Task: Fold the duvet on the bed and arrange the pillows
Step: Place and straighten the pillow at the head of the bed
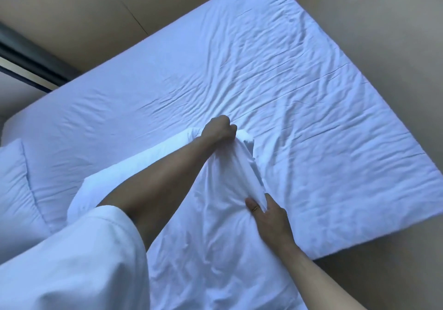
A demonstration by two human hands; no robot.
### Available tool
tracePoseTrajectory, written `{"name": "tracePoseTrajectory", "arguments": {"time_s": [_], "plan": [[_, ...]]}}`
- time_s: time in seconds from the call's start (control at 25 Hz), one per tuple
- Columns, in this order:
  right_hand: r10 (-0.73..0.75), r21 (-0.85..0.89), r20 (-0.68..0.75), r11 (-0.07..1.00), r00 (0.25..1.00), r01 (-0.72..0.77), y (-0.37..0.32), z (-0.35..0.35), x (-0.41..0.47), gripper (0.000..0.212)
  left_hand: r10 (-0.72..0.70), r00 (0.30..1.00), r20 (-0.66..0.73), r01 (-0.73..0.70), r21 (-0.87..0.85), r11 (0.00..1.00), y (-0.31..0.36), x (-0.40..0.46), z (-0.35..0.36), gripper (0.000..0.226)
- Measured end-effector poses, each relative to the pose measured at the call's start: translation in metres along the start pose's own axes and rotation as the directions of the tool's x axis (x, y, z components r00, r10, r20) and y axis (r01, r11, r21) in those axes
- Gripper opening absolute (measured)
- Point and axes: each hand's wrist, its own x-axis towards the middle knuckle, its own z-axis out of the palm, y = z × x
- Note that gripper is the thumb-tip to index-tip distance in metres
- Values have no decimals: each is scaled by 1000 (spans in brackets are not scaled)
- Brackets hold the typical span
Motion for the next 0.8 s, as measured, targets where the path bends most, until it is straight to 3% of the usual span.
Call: {"name": "tracePoseTrajectory", "arguments": {"time_s": [0.16,0.36,0.44,0.52,0.6,0.68,0.8], "plan": [[140,-72,48,988,989,-136,21,-3,18,49,136,989,63,-141,71,987,-9,-16,45,25],[159,-292,-49,942,986,-167,6,6,39,55,308,951,-18,-304,115,946,-56,-59,107,63],[168,-323,-90,928,982,-188,5,16,36,63,363,927,-95,-349,141,927,-100,-96,116,67],[118,-454,-227,865,967,-213,6,33,23,64,304,936,-179,-286,120,951,-156,-133,128,67],[-221,-694,-349,714,911,-93,6,58,7,54,165,975,-150,-142,153,978,-211,-169,138,67],[-422,-850,-216,525,880,44,5,85,-6,54,20,997,-75,-9,144,990,-252,-198,145,67],[-338,-914,51,363,940,180,-9,132,-36,64,-161,986,-38,163,58,985,-302,-230,147,71]]}}
